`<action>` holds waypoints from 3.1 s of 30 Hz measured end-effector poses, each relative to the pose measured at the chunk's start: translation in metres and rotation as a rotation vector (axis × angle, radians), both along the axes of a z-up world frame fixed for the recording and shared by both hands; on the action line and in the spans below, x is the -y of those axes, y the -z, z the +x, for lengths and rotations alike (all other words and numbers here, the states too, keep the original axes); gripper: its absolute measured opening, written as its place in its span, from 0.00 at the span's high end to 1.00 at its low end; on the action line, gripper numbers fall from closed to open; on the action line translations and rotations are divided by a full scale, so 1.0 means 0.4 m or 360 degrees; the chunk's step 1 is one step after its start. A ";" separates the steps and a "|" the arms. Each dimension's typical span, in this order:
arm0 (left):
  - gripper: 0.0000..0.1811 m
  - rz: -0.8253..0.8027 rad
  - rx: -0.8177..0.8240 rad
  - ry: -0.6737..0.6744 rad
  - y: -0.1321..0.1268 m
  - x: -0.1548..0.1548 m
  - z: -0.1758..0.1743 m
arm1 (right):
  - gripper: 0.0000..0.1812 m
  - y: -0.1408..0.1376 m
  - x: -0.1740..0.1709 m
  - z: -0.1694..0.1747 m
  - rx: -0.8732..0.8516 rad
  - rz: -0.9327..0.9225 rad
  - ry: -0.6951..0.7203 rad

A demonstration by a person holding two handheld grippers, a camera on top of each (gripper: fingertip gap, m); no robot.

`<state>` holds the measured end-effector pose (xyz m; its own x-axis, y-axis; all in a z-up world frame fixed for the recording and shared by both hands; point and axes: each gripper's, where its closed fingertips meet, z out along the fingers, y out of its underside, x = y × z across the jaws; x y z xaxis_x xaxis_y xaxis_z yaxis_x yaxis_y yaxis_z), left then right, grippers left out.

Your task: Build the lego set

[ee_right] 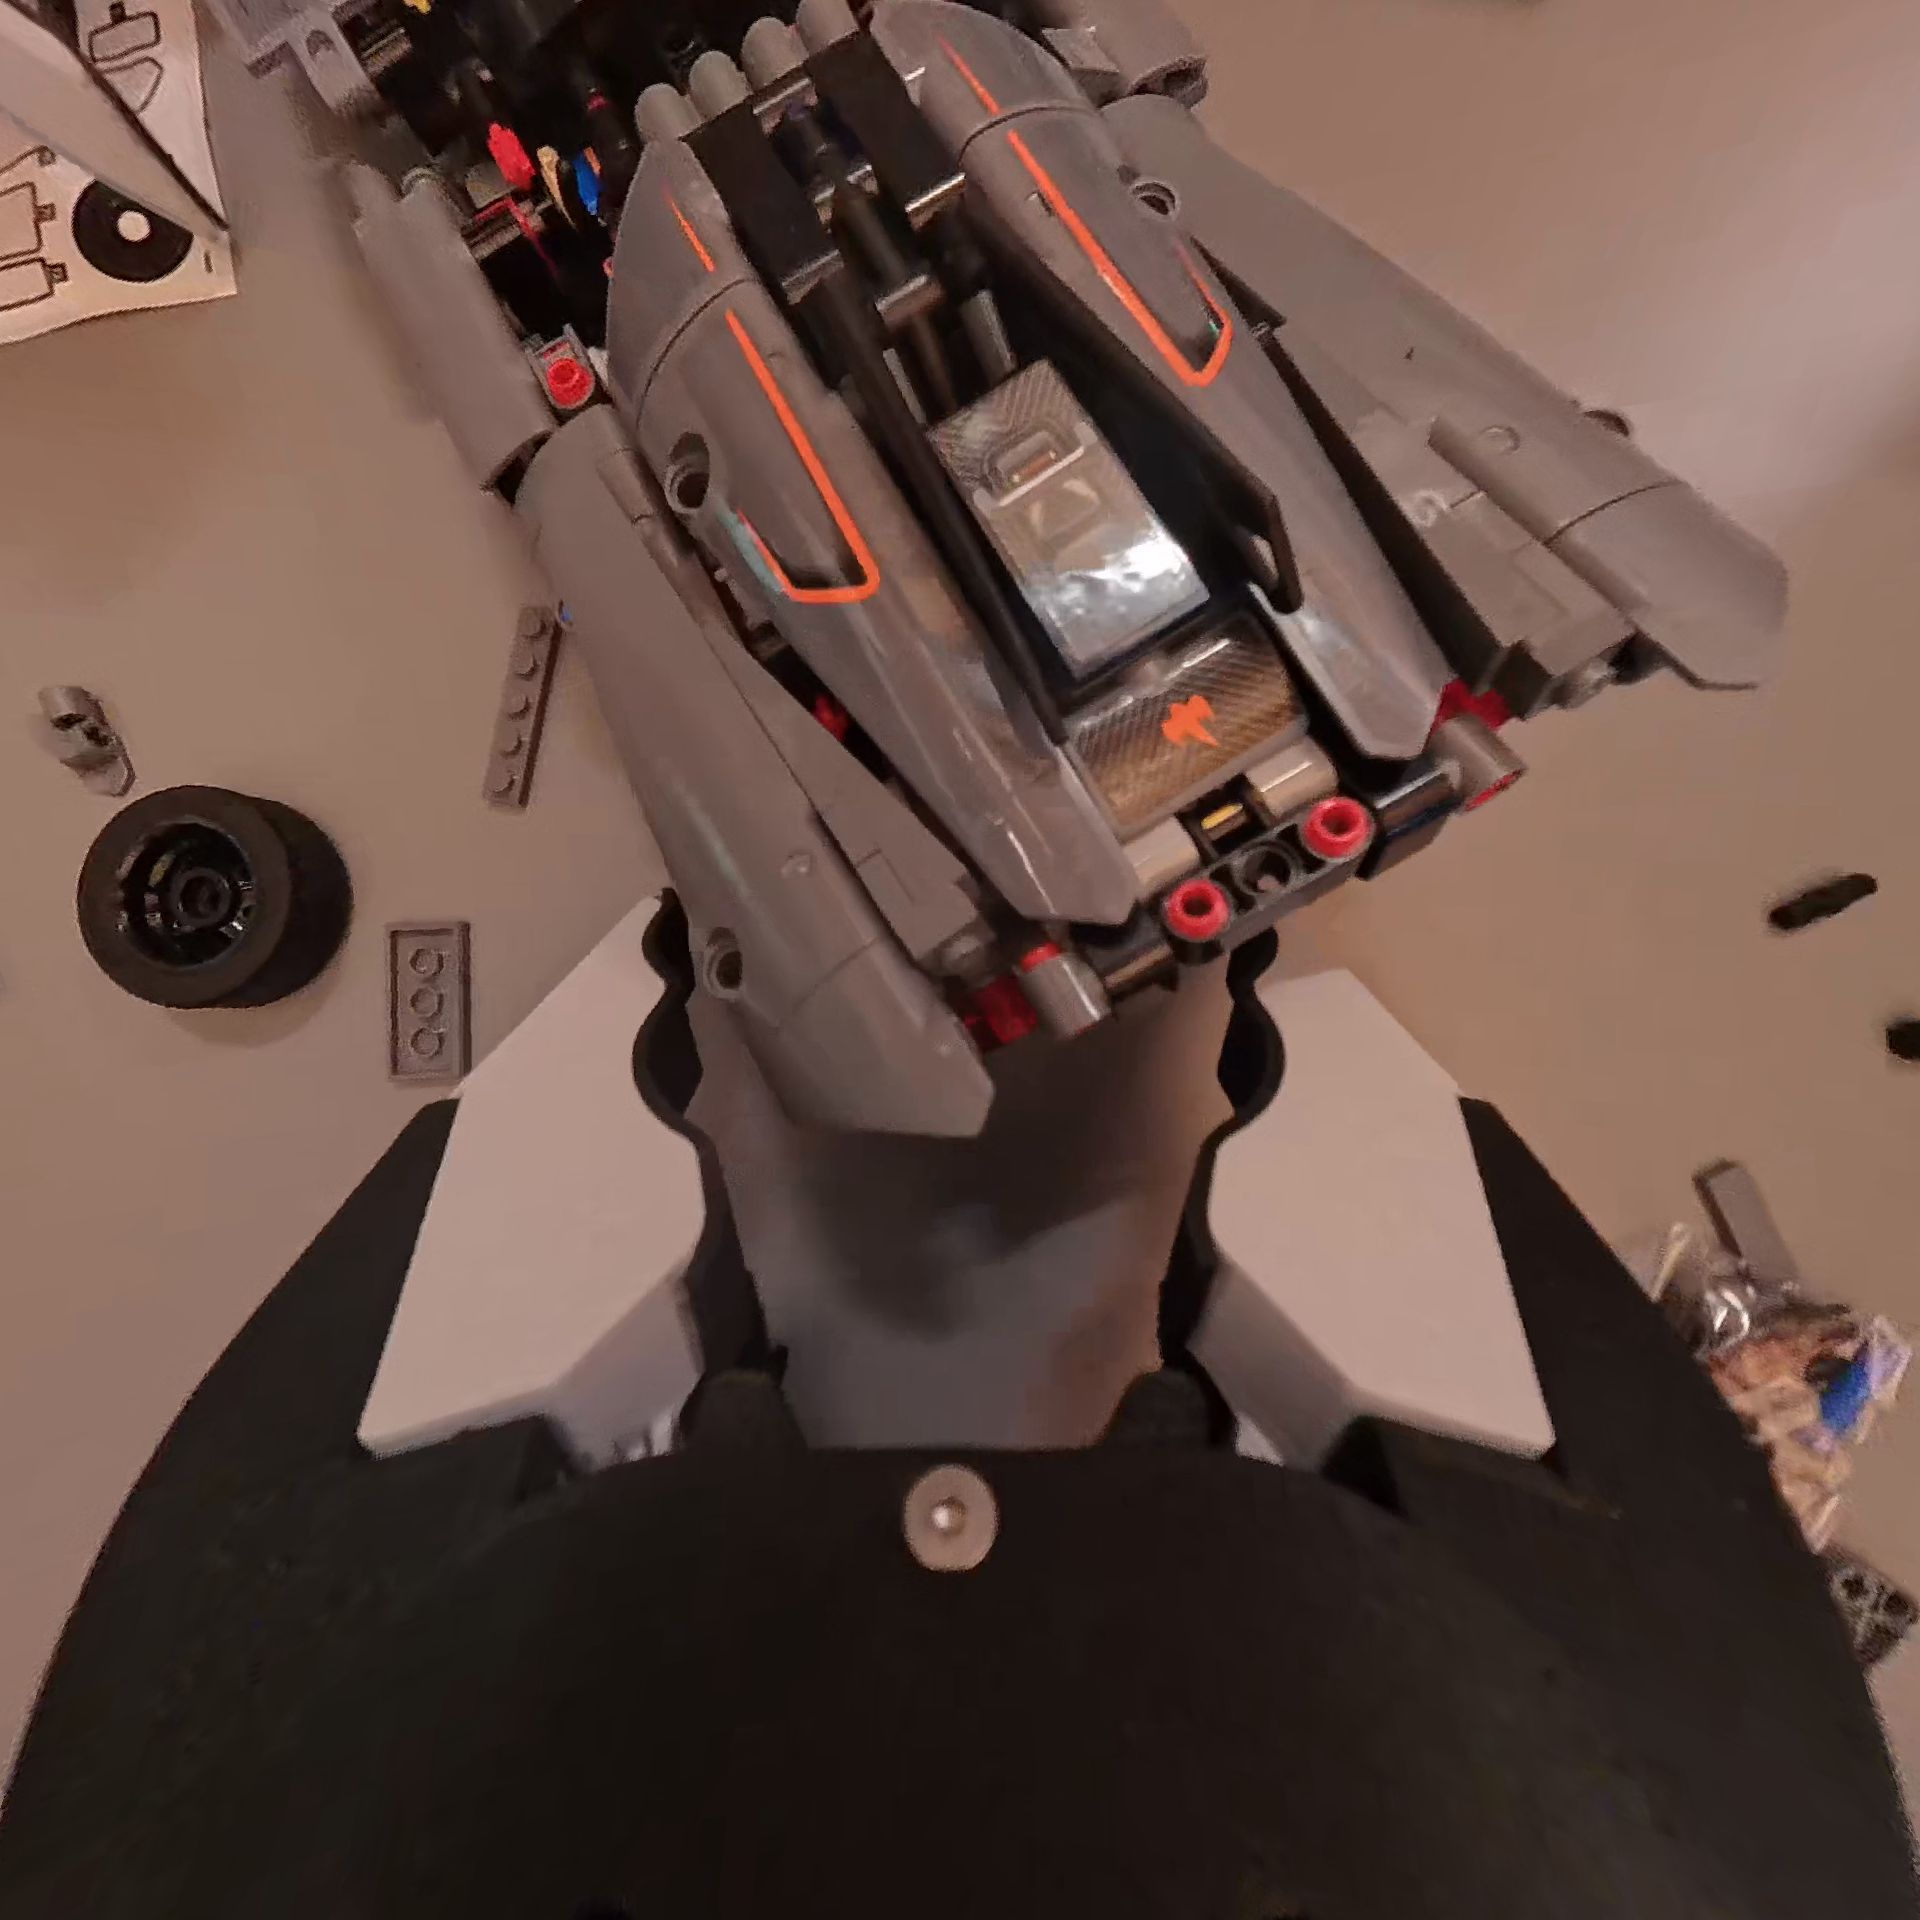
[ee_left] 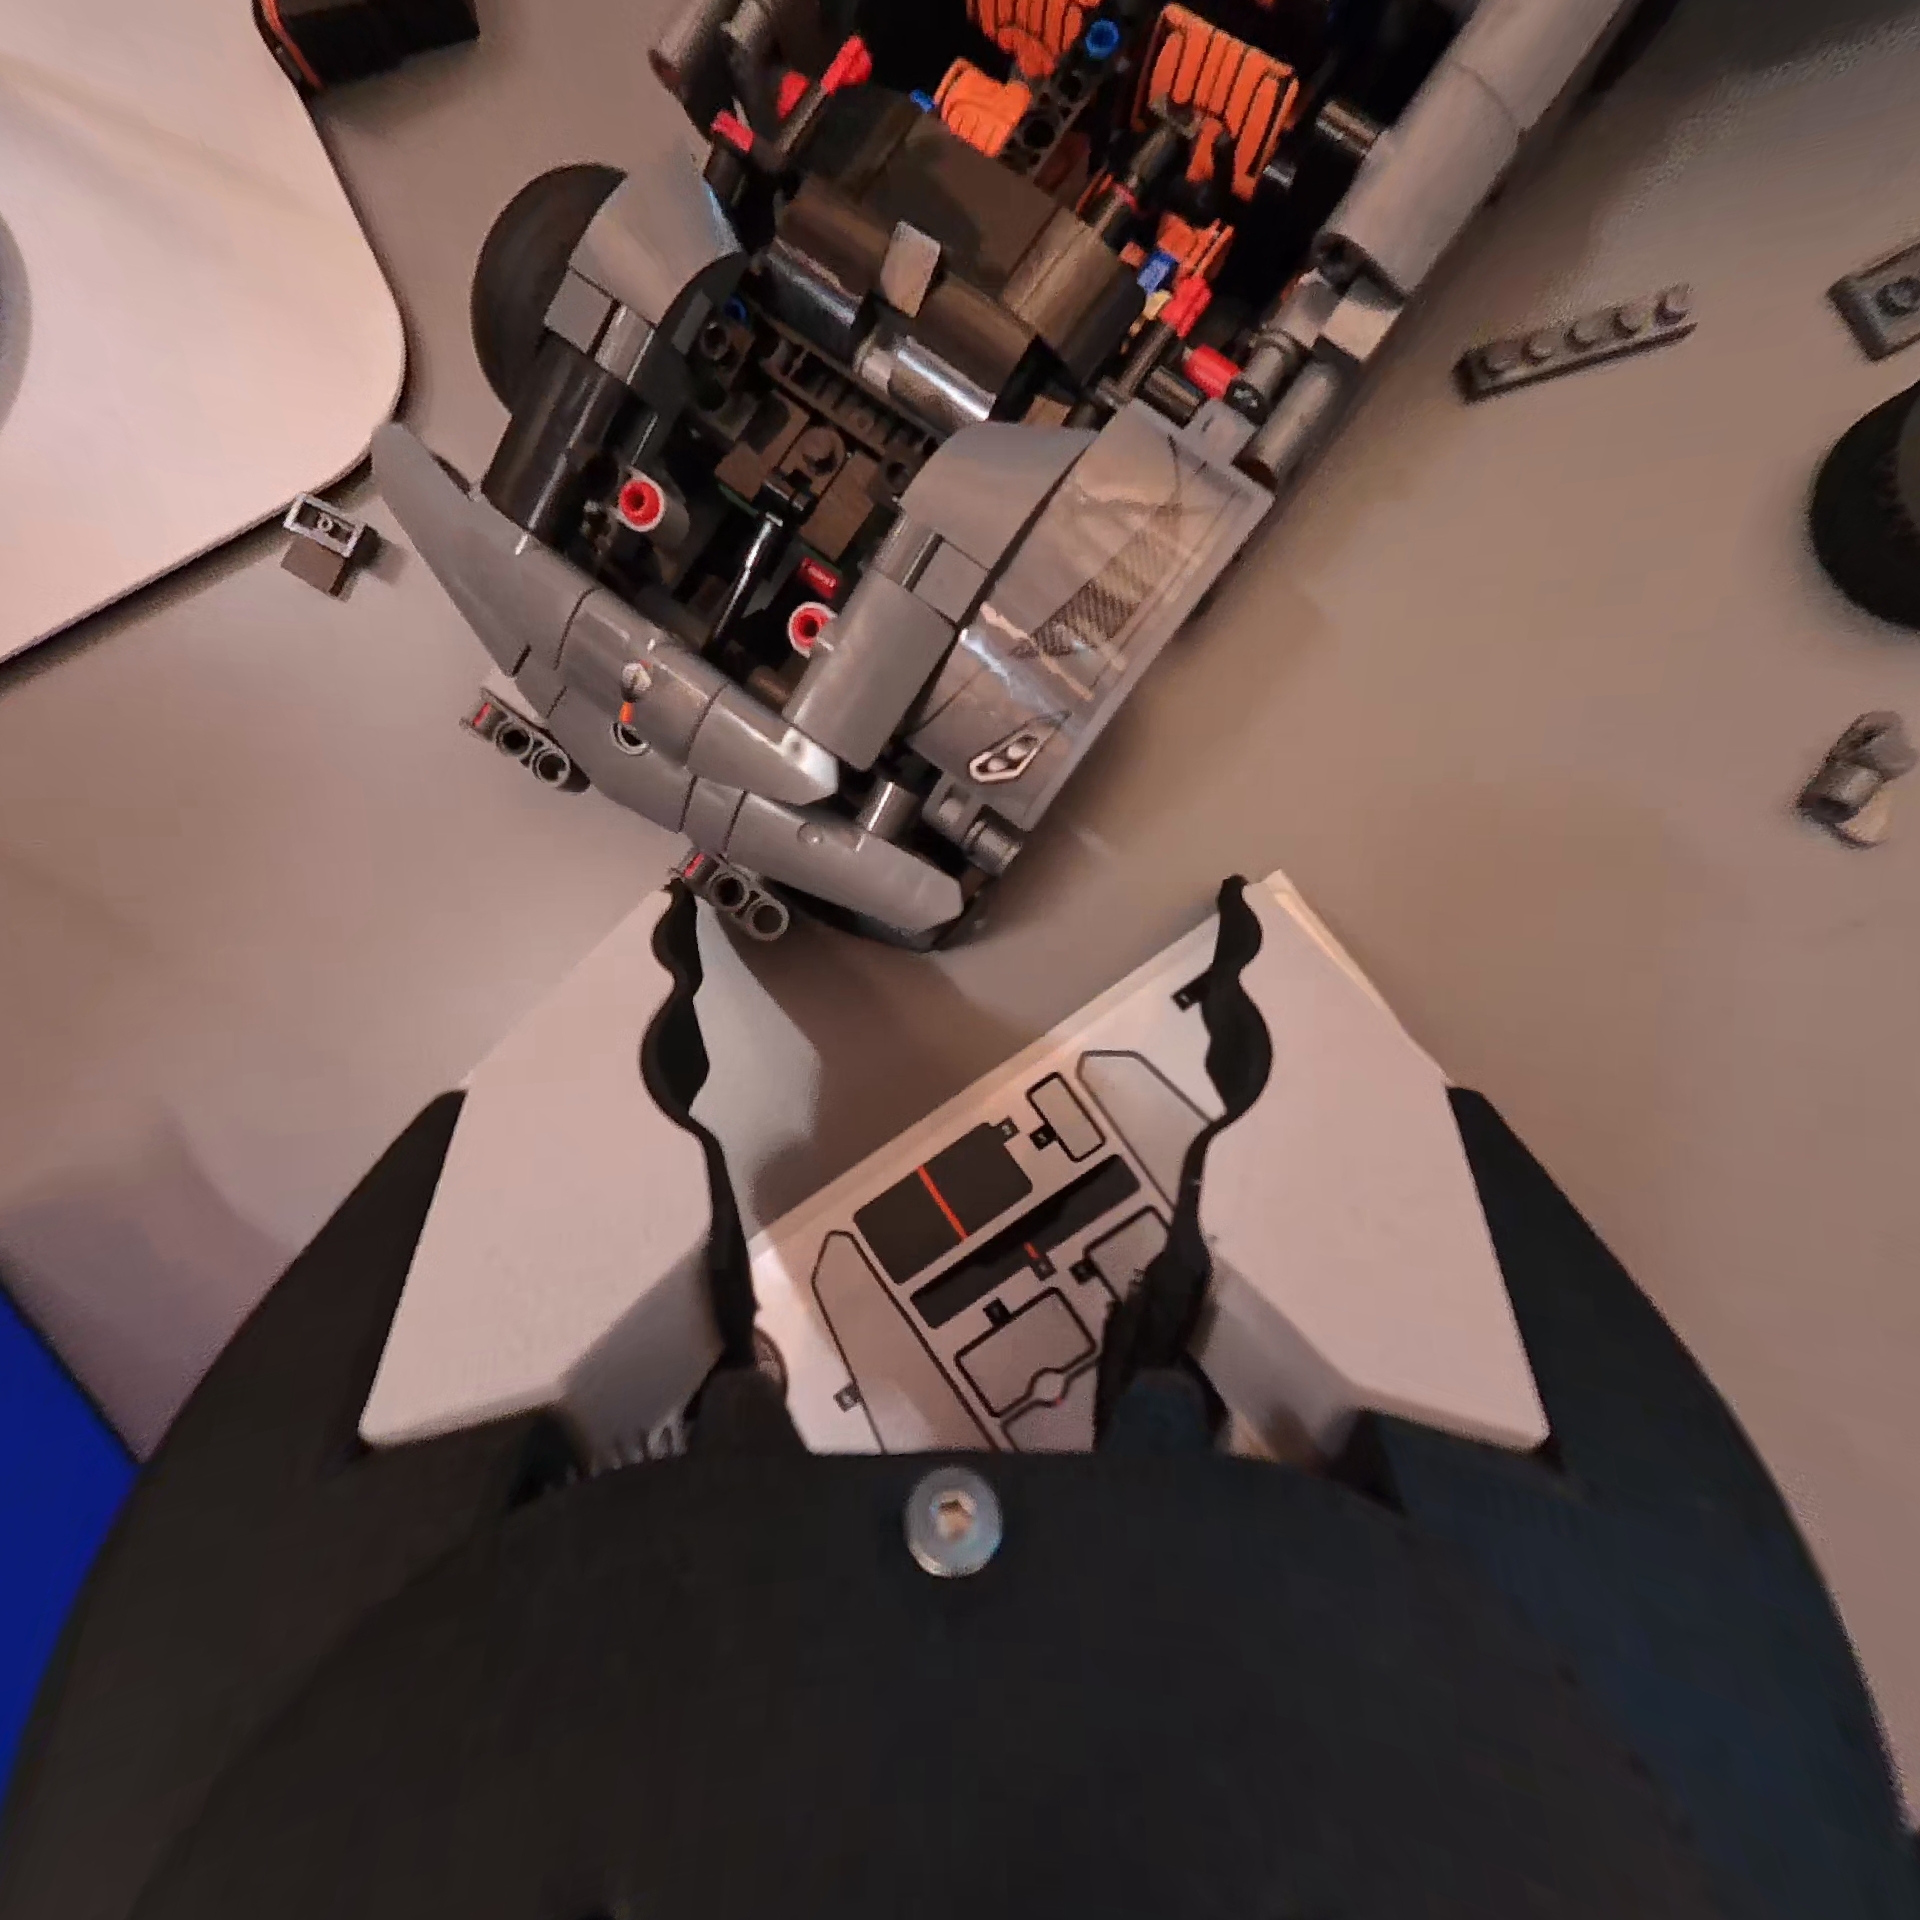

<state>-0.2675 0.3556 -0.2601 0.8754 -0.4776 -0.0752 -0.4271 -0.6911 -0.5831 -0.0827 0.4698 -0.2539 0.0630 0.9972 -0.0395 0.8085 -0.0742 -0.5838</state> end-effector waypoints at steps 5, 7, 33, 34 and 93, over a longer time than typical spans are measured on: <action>0.47 0.0014 0.0032 -0.0050 -0.013 0.020 0.001 | 0.45 0.001 -0.037 -0.037 0.0000 0.0018 -0.0114; 0.48 0.0015 0.0051 -0.0053 -0.016 0.030 -0.001 | 0.44 0.000 -0.056 -0.057 0.0000 0.0050 -0.0157; 0.30 -0.0005 0.0331 0.0033 0.002 -0.065 -0.048 | 0.48 -0.139 0.086 0.058 -0.0021 0.0238 -0.0107; 0.30 -0.0002 0.0339 0.0064 0.001 -0.067 -0.045 | 0.48 -0.145 0.099 0.066 -0.0040 0.0230 -0.0103; 0.52 0.0242 0.0368 0.0115 -0.111 -0.209 0.018 | 1.00 0.020 -0.442 0.046 0.0169 -0.0040 0.0426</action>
<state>-0.2605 0.4391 -0.2156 0.8416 -0.5380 0.0469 -0.3157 -0.5606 -0.7655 -0.0643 0.6466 -0.2618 0.3289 0.9434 -0.0433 0.8147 -0.3066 -0.4922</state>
